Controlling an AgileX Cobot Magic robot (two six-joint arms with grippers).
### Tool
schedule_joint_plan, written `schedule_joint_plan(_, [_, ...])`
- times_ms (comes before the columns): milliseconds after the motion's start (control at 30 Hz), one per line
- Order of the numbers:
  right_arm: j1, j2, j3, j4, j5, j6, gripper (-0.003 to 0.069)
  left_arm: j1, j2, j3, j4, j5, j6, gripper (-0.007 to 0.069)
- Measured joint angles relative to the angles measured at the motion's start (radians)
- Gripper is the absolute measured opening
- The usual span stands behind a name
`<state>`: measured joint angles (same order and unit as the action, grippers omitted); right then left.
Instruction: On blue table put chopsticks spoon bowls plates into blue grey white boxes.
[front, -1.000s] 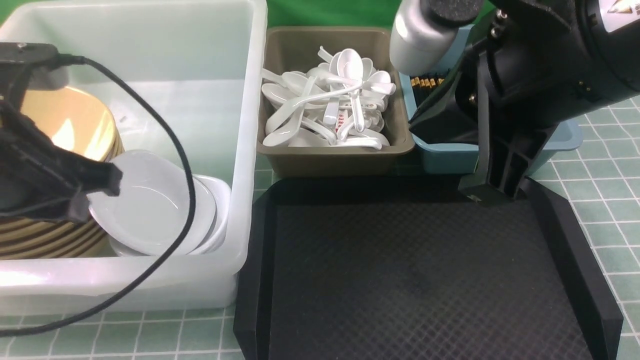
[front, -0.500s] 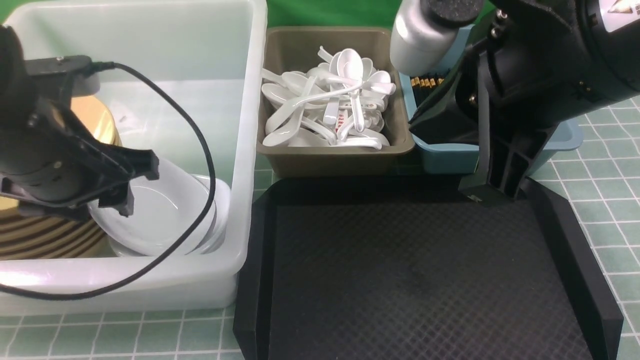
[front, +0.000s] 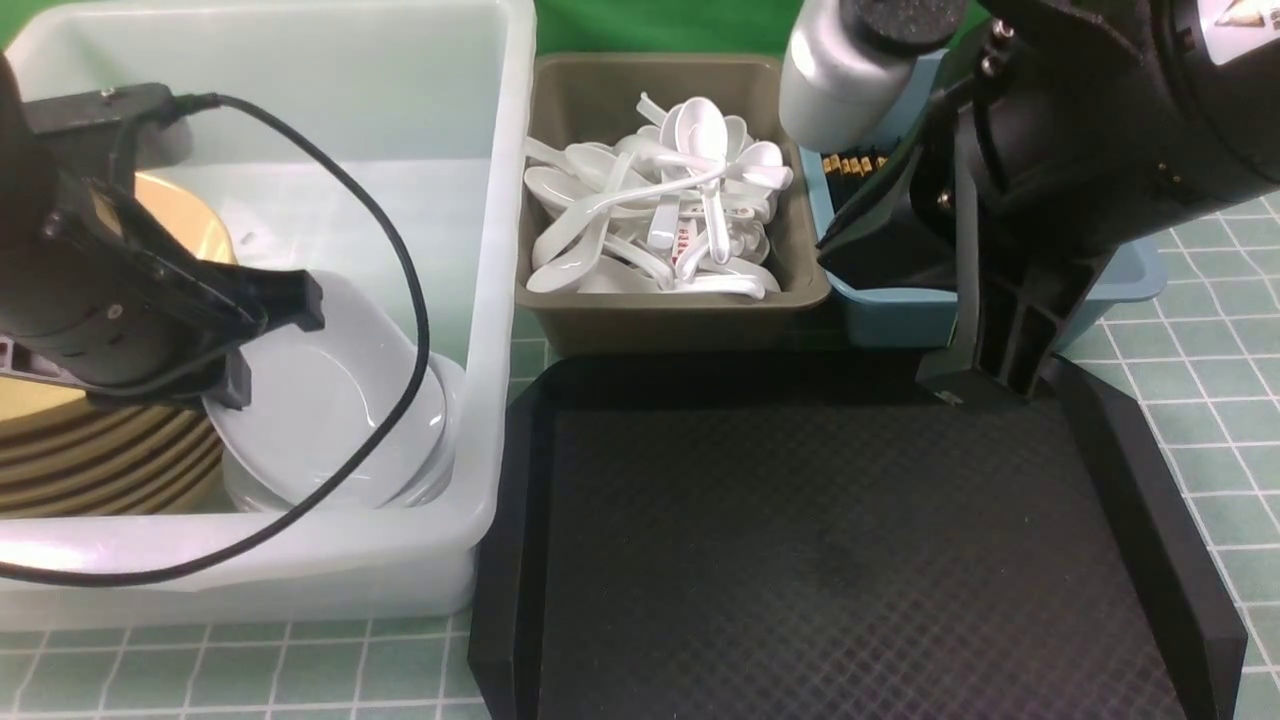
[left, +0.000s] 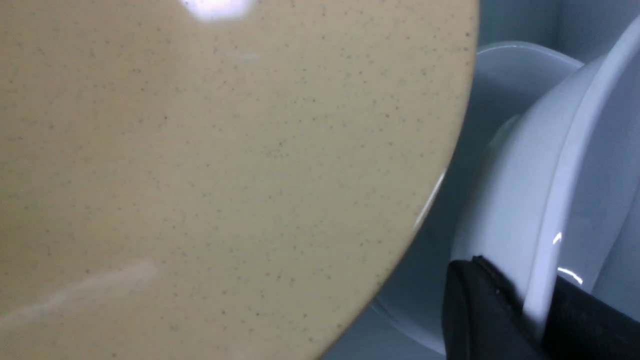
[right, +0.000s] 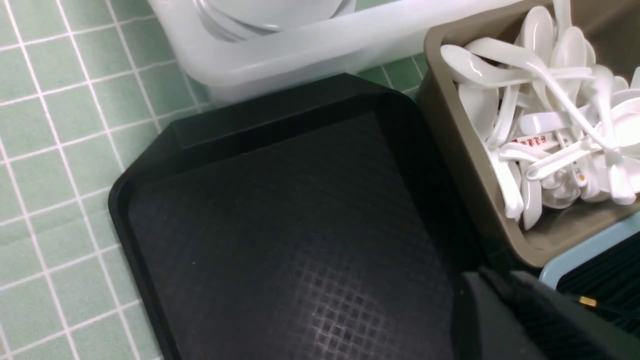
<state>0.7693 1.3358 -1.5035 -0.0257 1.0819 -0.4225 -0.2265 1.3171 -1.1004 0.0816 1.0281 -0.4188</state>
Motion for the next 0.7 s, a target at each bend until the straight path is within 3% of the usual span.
schedule_joint_plan(200, [0.0, 0.0, 0.0, 0.0, 0.003, 0.0, 0.0099, 0.009, -0.006, 0.0, -0.024, -0.033, 0.005, 0.0005])
schedule_joint_plan(333, [0.0, 0.0, 0.0, 0.0, 0.008, 0.0, 0.0099, 0.007, -0.041, -0.018, -0.11, -0.088, 0.026, 0.001])
schedule_joint_plan(700, [0.0, -0.001, 0.0, 0.0, 0.008, 0.0, 0.0099, 0.008, 0.027, 0.023, -0.064, -0.035, 0.038, 0.0036])
